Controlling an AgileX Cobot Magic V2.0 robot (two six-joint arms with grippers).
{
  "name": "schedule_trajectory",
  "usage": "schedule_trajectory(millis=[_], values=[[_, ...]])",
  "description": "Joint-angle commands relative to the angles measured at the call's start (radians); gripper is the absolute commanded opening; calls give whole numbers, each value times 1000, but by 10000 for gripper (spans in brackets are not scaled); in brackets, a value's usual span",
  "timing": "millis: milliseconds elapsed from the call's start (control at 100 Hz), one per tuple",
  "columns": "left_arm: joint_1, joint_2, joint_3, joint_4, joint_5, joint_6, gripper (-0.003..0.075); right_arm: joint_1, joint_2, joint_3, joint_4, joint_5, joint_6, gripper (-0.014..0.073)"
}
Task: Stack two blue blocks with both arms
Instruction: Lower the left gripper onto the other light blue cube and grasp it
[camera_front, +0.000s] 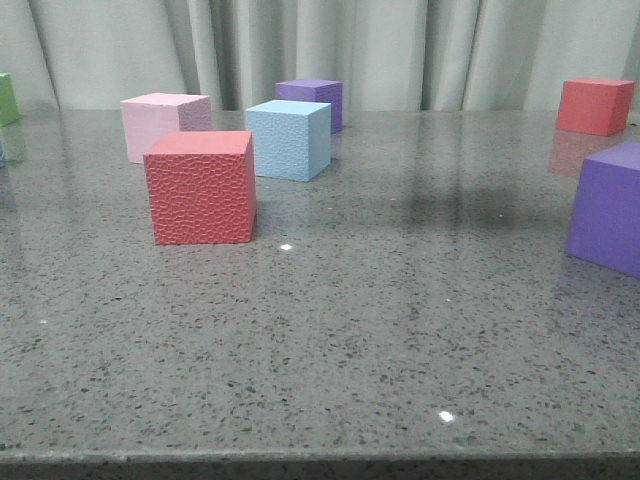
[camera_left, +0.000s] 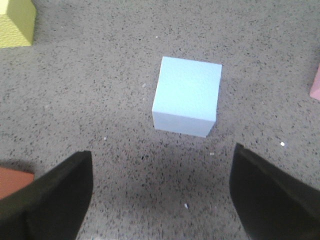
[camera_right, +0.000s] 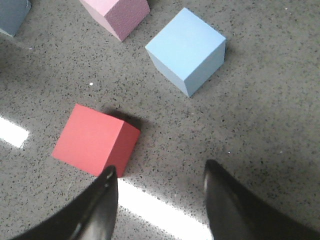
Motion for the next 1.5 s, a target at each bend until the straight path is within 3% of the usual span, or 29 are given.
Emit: schedule_trajectory(millis=[0,210,410,1230,1330,1490], values=[[1,44,-98,-9,-13,13,547,0,-119,59,6,-106,-15,398],[1,200,-246,-78,63,85,547,0,-252,217,12,-151,-15,398],[1,309,-332,-76,114,93,547,0,-304,264,27,-153,-15,398],[1,439,-346,-72,78,136,543,0,-312,264,33,-151,-15,398],[1,439,-346,-72,85,136,480,0,-312,264,33,-151,-15,398],[1,439,-346,-72,88,136,302,0,-312,264,33,-151,-15,398]])
